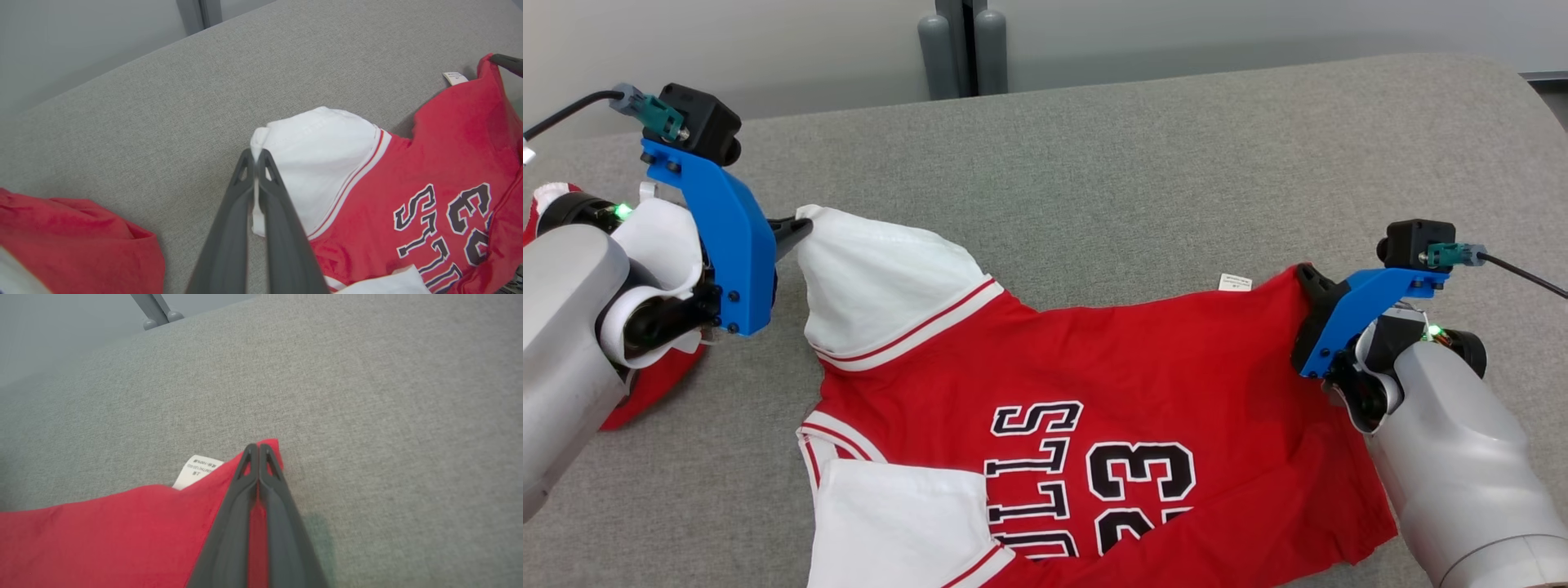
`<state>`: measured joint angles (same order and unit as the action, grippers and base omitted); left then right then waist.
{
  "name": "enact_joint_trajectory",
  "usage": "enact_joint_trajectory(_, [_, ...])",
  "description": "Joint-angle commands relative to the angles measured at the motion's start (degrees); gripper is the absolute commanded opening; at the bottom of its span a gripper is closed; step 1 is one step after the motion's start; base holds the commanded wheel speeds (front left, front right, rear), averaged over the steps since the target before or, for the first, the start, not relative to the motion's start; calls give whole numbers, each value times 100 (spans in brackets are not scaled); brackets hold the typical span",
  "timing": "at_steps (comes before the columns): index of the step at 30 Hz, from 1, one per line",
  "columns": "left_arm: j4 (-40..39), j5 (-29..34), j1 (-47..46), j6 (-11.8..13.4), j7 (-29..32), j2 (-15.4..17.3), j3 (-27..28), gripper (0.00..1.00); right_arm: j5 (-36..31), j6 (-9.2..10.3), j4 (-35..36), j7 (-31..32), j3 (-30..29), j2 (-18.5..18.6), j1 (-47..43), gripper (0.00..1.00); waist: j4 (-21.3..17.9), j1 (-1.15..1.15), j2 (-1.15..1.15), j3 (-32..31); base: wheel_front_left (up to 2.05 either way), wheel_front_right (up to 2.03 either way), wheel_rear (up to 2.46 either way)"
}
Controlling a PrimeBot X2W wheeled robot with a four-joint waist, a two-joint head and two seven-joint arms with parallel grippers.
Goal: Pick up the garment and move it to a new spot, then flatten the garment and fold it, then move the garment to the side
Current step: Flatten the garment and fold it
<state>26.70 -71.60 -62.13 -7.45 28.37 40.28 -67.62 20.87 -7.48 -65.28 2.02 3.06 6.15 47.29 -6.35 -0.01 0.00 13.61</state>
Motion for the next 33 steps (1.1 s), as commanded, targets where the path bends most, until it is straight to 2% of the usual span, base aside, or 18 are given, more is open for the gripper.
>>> enact_joint_trajectory(1, [11, -15, -67, -5, -34, 6, -24, 0, 36, -3, -5, -31, 22, 37, -21, 0, -6, 1, 0, -15, 0, 0, 0])
enact_joint_trajectory(15, [96, -199, 146, -5, -56, -15, -193, 0, 382, -2, 155, -448, 393, 180, -270, 0, 8, 1, 0, -346, 0, 0, 0])
enact_joint_trajectory(24, [-328, -452, 504, -5, 275, 385, -315, 0, 578, -2, 368, -404, 612, 444, -842, 0, 52, 1, 0, -740, 0, 0, 0])
enact_joint_trajectory(33, [-1554, -991, 1122, 27, 975, 950, -444, 0, 790, -2, 814, -216, 741, 644, -1538, 0, 164, 1, 0, -1069, 0, 0, 0])
